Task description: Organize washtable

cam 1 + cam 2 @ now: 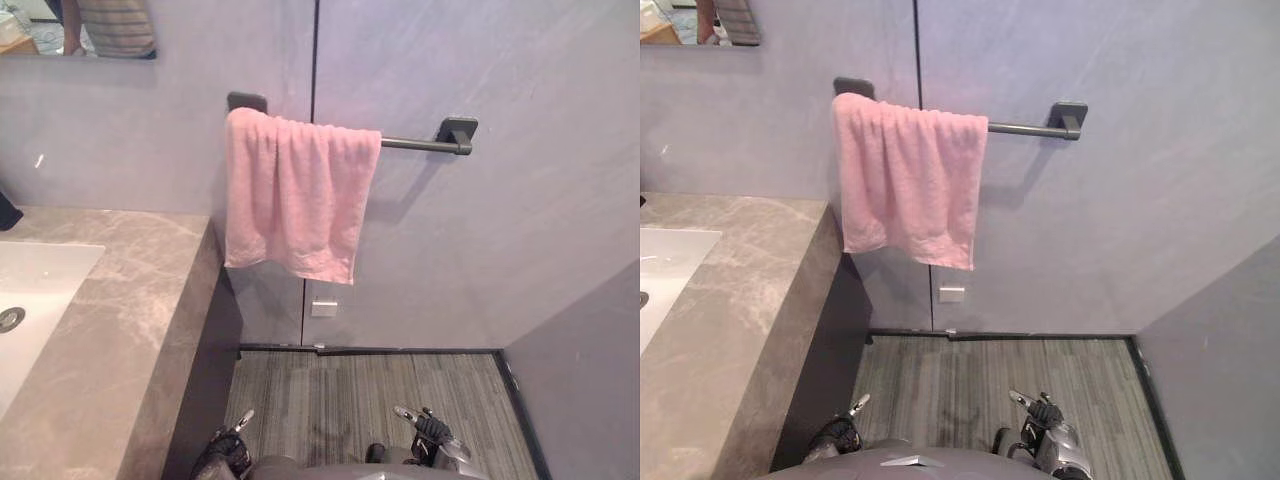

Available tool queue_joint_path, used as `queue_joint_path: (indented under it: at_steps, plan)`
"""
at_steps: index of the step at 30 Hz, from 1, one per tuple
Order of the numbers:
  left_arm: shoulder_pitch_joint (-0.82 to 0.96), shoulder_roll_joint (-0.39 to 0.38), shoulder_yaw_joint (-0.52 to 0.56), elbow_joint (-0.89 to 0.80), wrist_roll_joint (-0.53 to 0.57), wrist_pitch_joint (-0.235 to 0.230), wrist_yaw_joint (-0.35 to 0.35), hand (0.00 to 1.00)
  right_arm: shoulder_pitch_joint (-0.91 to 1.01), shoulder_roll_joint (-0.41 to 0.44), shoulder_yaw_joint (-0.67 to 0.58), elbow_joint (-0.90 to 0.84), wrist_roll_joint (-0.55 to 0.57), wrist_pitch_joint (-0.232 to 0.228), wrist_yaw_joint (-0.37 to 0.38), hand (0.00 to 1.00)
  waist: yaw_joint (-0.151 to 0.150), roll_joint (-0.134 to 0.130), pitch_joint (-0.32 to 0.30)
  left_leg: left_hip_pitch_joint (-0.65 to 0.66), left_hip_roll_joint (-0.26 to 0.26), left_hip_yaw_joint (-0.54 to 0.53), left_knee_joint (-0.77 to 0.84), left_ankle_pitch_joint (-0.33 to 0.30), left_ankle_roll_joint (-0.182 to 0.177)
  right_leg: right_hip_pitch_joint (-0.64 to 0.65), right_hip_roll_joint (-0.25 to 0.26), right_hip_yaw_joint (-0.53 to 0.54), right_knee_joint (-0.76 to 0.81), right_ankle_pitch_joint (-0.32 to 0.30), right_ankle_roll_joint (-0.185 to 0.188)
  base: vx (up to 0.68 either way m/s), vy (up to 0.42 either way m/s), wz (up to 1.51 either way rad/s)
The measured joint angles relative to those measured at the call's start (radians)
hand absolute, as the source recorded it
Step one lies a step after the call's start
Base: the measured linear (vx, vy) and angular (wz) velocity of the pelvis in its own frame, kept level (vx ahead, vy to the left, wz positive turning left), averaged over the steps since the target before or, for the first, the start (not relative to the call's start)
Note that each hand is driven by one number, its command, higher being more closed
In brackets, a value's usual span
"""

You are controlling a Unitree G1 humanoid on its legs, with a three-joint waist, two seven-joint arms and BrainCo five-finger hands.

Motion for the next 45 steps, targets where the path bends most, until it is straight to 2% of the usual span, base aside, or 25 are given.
queue_joint_path:
  at_steps: [2, 6, 8, 9, 10, 12, 14, 18, 23, 28, 31, 33, 42, 43, 45]
  plan:
    - [0.008, -0.017, 0.001, 0.024, -0.006, 0.001, 0.000, 0.00, -0.010, -0.011, 0.006, -0.003, -0.002, -0.001, -0.001, 0.00, -0.004, 0.038, -0.039, -0.003, 0.034, -0.034, -0.019, 0.003, -0.025, 0.013, 0.036, -0.036, -0.056, -0.001, -0.002, 0.17, -0.288, 0.23]
    - [0.013, -0.033, -0.007, 0.016, -0.056, 0.000, 0.007, 0.00, -0.022, -0.035, 0.053, -0.037, 0.011, -0.001, -0.010, 0.00, -0.001, 0.063, -0.051, 0.031, 0.063, -0.074, -0.092, 0.023, -0.056, 0.057, 0.076, -0.059, -0.125, 0.013, -0.024, 0.10, -0.175, 0.18]
    - [0.025, -0.037, -0.042, -0.040, -0.099, 0.000, 0.019, 0.00, -0.015, -0.035, 0.106, -0.151, 0.038, -0.003, -0.028, 0.00, -0.005, 0.059, -0.050, 0.034, 0.070, -0.076, -0.113, 0.027, -0.061, 0.065, 0.086, -0.058, -0.144, 0.019, -0.033, 0.01, -0.065, -0.08]
    - [0.067, -0.045, -0.099, -0.201, -0.150, -0.004, 0.038, 0.00, -0.007, -0.035, 0.158, -0.316, 0.095, -0.014, -0.050, 0.00, -0.010, 0.050, -0.045, 0.031, 0.070, -0.072, -0.119, 0.027, -0.061, 0.061, 0.092, -0.044, -0.165, 0.035, -0.035, 0.00, -0.010, -0.16]
    - [0.080, -0.043, -0.111, -0.263, -0.161, -0.007, 0.044, 0.00, -0.004, -0.035, 0.179, -0.370, 0.101, -0.018, -0.054, 0.00, -0.011, 0.044, -0.042, 0.030, 0.070, -0.068, -0.121, 0.027, -0.061, 0.061, 0.093, -0.039, -0.174, 0.041, -0.036, -0.03, 0.013, -0.21]
    - [0.125, -0.039, -0.126, -0.467, -0.204, -0.039, 0.082, 0.00, 0.027, -0.034, 0.242, -0.552, 0.133, -0.055, -0.071, 0.00, -0.012, 0.024, -0.052, 0.008, 0.068, -0.062, -0.120, 0.027, -0.061, 0.055, 0.094, -0.029, -0.198, 0.053, -0.034, -0.02, 0.029, -0.12]
    - [0.144, -0.043, -0.130, -0.617, -0.208, -0.068, 0.115, 0.00, 0.035, -0.035, 0.286, -0.660, 0.142, -0.079, -0.074, 0.00, -0.011, 0.018, -0.055, 0.006, 0.064, -0.057, -0.113, 0.027, -0.060, 0.051, 0.091, -0.020, -0.201, 0.055, -0.033, 0.04, 0.025, -0.07]
    - [0.157, -0.047, -0.132, -0.849, -0.208, -0.115, 0.155, 0.00, 0.018, -0.031, 0.341, -0.816, 0.169, -0.115, -0.073, 0.00, 0.001, 0.019, -0.055, 0.006, 0.047, -0.077, -0.106, 0.028, -0.060, 0.064, 0.079, -0.021, -0.221, 0.061, -0.025, 0.04, 0.031, 0.02]
    - [0.167, -0.033, -0.163, -1.089, -0.206, -0.127, 0.156, 0.00, -0.091, -0.034, 0.421, -0.922, 0.169, -0.123, -0.066, 0.00, 0.004, 0.023, -0.053, 0.014, 0.036, -0.087, -0.113, 0.028, -0.055, 0.084, 0.075, -0.026, -0.250, 0.072, -0.019, 0.02, 0.014, 0.03]
    - [0.150, -0.028, -0.150, -1.211, -0.205, -0.170, 0.169, 0.00, -0.236, -0.053, 0.438, -0.899, 0.169, -0.134, -0.060, 0.00, 0.017, 0.027, -0.050, 0.012, 0.032, -0.107, -0.117, 0.029, -0.050, 0.093, 0.073, -0.041, -0.260, 0.074, -0.020, 0.00, -0.001, 0.09]
    - [0.130, -0.001, -0.150, -1.239, -0.205, -0.176, 0.176, 0.00, -0.331, -0.077, 0.441, -0.820, 0.171, -0.137, -0.066, 0.00, 0.035, 0.030, -0.049, 0.005, 0.031, -0.118, -0.117, 0.031, -0.047, 0.093, 0.072, -0.048, -0.265, 0.076, -0.022, 0.00, -0.003, 0.14]
    - [0.120, 0.019, -0.151, -1.258, -0.204, -0.188, 0.176, 0.00, -0.403, -0.091, 0.441, -0.741, 0.198, -0.136, -0.077, 0.00, 0.043, 0.041, -0.041, -0.002, 0.026, -0.131, -0.117, 0.034, -0.043, 0.093, 0.068, -0.050, -0.267, 0.077, -0.023, -0.01, 0.018, 0.15]
    - [0.092, 0.034, -0.152, -1.329, -0.205, -0.198, 0.174, 0.00, -0.553, -0.126, 0.458, -0.596, 0.211, -0.131, -0.083, 0.00, 0.077, 0.061, -0.018, -0.037, 0.011, -0.153, -0.109, 0.042, -0.035, 0.079, 0.058, -0.061, -0.301, 0.106, -0.022, 0.00, 0.016, 0.08]
    - [0.086, 0.034, -0.155, -1.341, -0.205, -0.198, 0.174, 0.00, -0.558, -0.125, 0.463, -0.595, 0.212, -0.131, -0.083, 1.00, 0.086, 0.060, -0.009, -0.038, 0.011, -0.155, -0.108, 0.043, -0.035, 0.080, 0.057, -0.062, -0.301, 0.106, -0.022, -0.01, 0.002, 0.08]
    - [0.087, 0.034, -0.162, -1.360, -0.205, -0.199, 0.172, 0.00, -0.568, -0.125, 0.481, -0.595, 0.233, -0.130, -0.082, 1.00, 0.086, 0.057, 0.000, -0.044, 0.009, -0.166, -0.108, 0.046, -0.034, 0.079, 0.056, -0.070, -0.302, 0.106, -0.022, -0.01, 0.004, 0.15]
